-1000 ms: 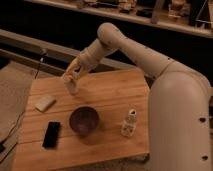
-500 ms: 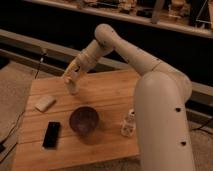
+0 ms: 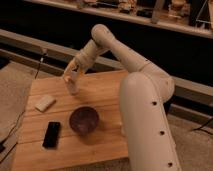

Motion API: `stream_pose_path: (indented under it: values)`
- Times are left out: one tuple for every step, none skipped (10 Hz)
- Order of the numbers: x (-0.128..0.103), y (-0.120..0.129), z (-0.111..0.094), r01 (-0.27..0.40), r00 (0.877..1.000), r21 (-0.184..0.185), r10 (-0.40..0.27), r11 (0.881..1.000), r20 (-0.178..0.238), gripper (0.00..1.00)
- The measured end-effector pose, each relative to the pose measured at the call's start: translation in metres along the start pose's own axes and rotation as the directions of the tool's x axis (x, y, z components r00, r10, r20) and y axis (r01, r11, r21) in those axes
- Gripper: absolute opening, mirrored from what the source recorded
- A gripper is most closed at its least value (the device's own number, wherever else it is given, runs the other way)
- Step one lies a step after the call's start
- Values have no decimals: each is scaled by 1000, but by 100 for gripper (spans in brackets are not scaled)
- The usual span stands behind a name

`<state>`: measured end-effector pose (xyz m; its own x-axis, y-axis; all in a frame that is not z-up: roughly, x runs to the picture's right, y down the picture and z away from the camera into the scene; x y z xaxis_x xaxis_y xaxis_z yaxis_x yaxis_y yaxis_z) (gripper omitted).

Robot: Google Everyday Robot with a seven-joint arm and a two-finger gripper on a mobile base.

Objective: Place the pepper in the ceramic cup

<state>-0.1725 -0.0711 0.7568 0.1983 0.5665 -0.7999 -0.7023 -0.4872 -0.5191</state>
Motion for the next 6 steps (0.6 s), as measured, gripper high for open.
stream_pose_path:
  values:
    - [-3, -1, -1, -4, 1000, 2, 4, 1000, -2, 0]
    - [-6, -1, -2, -8, 1000, 4, 8, 1000, -9, 0]
    - [-7, -1, -1, -13, 1000, 6, 13, 1000, -20, 0]
    - [-8, 0, 1, -18, 999, 6, 18, 1000, -36, 0]
    - [-8, 0, 3, -23, 998, 6, 23, 1000, -51, 0]
    - [-8, 0, 6, -30, 997, 7, 30, 1000, -71, 0]
